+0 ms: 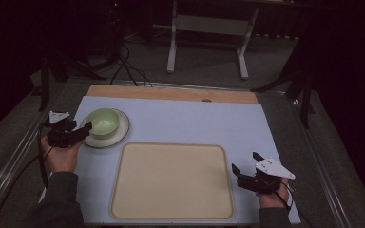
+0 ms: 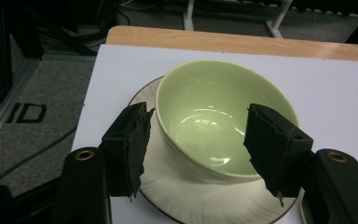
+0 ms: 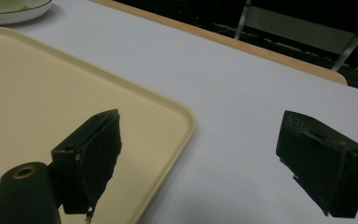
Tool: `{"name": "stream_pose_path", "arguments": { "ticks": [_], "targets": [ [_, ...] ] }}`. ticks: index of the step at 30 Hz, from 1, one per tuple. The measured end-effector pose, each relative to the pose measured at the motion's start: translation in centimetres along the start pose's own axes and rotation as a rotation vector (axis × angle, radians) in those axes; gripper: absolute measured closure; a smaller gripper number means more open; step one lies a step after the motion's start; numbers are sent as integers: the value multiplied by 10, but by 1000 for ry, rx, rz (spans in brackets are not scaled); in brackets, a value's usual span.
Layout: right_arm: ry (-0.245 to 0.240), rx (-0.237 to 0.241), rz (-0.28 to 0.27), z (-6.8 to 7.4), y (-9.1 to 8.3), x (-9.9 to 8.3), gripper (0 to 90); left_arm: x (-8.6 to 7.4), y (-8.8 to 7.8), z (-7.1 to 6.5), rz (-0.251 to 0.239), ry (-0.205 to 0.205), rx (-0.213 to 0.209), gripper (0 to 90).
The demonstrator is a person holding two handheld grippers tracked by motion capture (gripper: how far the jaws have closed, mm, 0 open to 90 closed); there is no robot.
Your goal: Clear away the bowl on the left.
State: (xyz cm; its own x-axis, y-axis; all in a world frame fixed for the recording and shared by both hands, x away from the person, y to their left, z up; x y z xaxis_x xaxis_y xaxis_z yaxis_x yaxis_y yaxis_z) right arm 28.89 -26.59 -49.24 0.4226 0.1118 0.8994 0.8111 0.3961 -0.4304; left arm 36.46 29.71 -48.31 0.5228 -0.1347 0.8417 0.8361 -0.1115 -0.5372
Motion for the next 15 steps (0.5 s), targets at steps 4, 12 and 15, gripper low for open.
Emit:
{"name": "stream_pose_path", "arguments": {
  "ticks": [4,12,15],
  "targets": [
    [-2,2,0,0,0,0,134,0,5,0,10,-9,0,406],
    [-5,5,-1,1,0,0,134,-1,20,0,51,-25,2,420],
    [-5,6,-2,1,0,1,134,-4,26,1,73,-24,7,425]
  ]
}}
Point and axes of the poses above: each handheld gripper's, and its own axes: y roughly forward along the jaws, x roughly out of its top, z roughly to its left, the point moved 4 cm from there along y, roughly forward along the jaws, and after that the axes turned 13 degrees about y, right-handed, at the moved point
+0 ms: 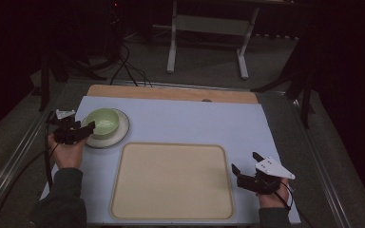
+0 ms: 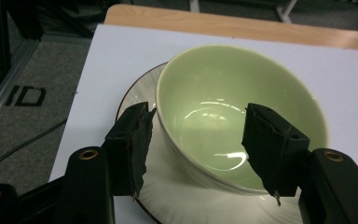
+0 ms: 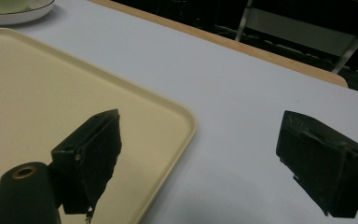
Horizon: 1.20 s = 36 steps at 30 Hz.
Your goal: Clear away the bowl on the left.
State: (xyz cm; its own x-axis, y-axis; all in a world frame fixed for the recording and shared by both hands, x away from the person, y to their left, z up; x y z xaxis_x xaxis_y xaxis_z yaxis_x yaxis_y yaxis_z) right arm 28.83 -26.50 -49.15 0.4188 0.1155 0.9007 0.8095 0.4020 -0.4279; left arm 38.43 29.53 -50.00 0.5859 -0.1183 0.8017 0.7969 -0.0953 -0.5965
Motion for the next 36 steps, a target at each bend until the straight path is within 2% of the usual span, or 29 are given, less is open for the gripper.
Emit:
{"name": "stream_pose_path", "arguments": {
  "ticks": [3,5,9,11,14,17,22,29,36],
  "targets": [
    [-4,1,-1,0,0,0,134,-2,7,-1,32,9,9,428],
    [-5,1,-2,0,0,0,134,-2,7,-1,32,9,9,429],
    [-11,-1,-2,1,0,0,134,-5,15,-1,64,-6,11,456],
    [-13,-1,0,1,1,0,134,-5,17,0,68,-23,29,501],
    [-14,1,-2,2,0,0,134,-5,20,-1,70,-51,25,562],
    [-14,0,-2,1,0,1,134,-6,24,0,89,-80,30,600],
    [-16,1,-3,1,0,1,134,-9,30,2,117,-100,27,641],
    [-17,1,-9,2,0,1,135,-14,41,7,179,-138,15,693],
    [-17,3,-7,2,0,1,135,-14,43,12,178,-221,-16,770]
  ]
}}
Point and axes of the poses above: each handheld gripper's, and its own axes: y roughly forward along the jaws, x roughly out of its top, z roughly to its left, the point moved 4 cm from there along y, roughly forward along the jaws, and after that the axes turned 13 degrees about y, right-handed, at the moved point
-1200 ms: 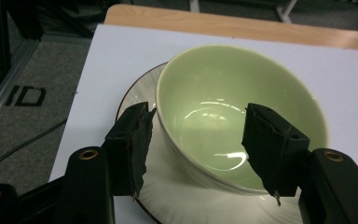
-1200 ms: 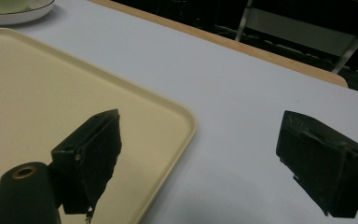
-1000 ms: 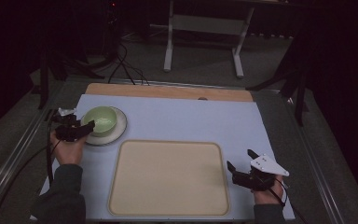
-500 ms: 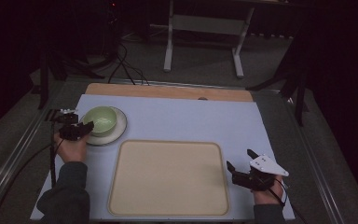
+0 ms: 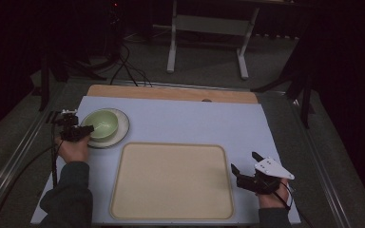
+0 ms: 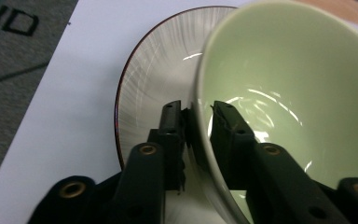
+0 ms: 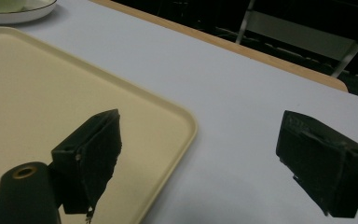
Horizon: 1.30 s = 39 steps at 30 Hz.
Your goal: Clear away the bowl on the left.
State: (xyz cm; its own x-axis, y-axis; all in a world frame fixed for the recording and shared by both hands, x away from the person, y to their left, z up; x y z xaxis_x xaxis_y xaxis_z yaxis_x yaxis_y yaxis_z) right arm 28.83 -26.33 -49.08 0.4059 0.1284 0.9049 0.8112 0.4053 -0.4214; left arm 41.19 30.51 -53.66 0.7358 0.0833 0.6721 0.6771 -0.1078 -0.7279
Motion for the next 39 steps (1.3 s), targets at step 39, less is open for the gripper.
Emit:
{"name": "stream_pose_path", "arguments": {
  "ticks": [39],
  "targets": [
    [10,0,-4,-2,-1,0,135,9,-45,-32,-141,-52,-177,809]
  ]
}}
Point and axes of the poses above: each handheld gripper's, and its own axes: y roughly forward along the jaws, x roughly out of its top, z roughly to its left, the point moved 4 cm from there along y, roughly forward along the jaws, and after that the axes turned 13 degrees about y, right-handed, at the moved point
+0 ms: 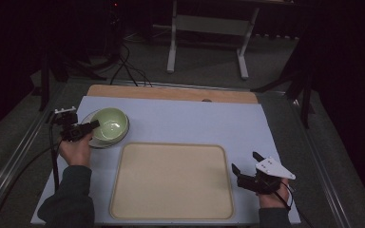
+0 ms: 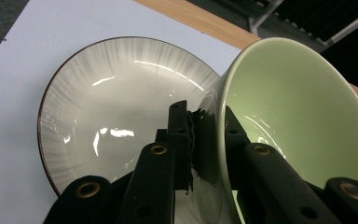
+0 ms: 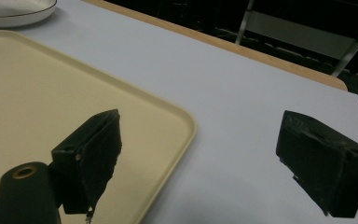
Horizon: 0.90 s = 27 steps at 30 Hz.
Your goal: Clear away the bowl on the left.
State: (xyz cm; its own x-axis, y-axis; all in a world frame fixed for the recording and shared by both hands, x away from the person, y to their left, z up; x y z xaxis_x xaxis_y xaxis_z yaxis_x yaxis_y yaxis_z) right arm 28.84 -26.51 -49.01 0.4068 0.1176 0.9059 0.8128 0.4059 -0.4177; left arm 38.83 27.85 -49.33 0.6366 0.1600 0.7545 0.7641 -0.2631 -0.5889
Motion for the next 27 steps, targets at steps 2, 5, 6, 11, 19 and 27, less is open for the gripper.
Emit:
{"name": "stream_pose_path", "arguments": {
  "ticks": [2,5,6,11,19,27],
  "targets": [
    [0,0,-2,0,0,0,135,-2,-3,-2,-7,13,-17,810],
    [4,-3,-1,0,0,0,135,-4,-8,-6,-4,50,-15,807],
    [3,-3,-1,-1,0,0,135,-5,-9,-7,-1,58,-14,806],
    [13,-10,-7,-2,-1,0,135,-10,-13,-11,-10,56,-44,807],
    [14,-13,-11,-2,-1,1,135,-19,-17,-18,-3,68,-59,806],
    [18,-16,-13,-3,-2,1,135,-28,-19,-30,-7,89,-88,808]
  ]
}}
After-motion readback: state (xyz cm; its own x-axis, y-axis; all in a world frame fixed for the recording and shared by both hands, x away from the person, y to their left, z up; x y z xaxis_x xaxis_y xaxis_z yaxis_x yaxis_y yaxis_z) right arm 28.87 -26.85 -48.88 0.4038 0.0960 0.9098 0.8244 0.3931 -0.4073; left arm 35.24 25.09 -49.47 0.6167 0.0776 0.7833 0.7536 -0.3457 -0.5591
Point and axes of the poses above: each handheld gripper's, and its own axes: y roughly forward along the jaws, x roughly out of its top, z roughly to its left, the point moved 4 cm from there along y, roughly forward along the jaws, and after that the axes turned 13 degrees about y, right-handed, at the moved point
